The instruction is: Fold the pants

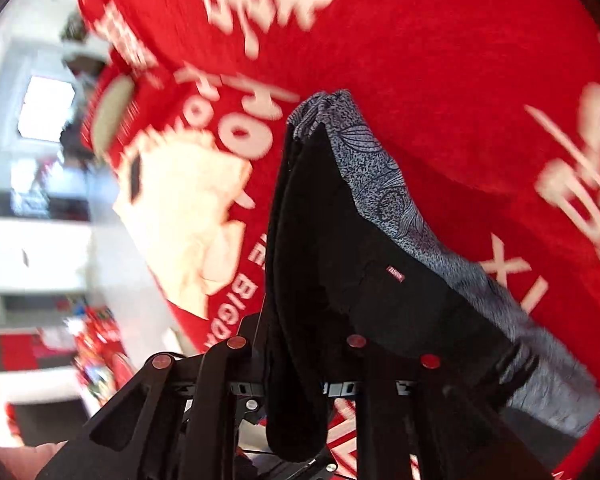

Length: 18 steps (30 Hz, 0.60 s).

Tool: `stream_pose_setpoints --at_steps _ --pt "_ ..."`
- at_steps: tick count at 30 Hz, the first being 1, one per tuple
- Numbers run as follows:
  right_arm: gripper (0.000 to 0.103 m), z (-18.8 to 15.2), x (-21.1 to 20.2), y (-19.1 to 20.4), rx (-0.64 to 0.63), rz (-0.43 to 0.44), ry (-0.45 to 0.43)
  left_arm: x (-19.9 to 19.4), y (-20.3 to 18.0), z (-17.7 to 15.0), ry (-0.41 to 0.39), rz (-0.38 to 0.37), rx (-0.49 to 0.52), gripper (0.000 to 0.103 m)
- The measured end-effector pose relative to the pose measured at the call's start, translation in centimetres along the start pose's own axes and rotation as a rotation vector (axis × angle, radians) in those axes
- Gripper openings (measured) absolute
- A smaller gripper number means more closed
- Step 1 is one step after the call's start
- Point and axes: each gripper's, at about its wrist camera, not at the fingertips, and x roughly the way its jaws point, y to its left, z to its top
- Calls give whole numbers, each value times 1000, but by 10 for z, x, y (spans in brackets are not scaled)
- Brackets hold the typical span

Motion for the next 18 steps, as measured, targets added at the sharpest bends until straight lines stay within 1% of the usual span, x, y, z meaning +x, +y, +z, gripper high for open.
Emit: stream_pose_setpoints --at_steps 3,7,10,12,14,15,18 --pt "18 -28 -42 -25 53 60 -96 -17 -12 12 -37 -62 61 26" --pt "18 -73 -92 -62 145 124 -220 -42 -46 29 -68 -138 152 26" --pt "18 -115 -123 -97 230 176 -320 -55 -77 38 -83 -178 224 26" --pt "18 -137 -136 -117 274 203 -376 -62 -100 42 -90 -206 275 26" --pt "18 -166 -149 -144 335 239 -434 -68 -121 45 -95 -223 319 26" --pt "18 -175 -151 -153 357 251 -454 -73 -139 48 -99 -237 355 26" --pt "18 -211 -160 -191 431 282 -516 -74 -173 50 -92 -272 426 26"
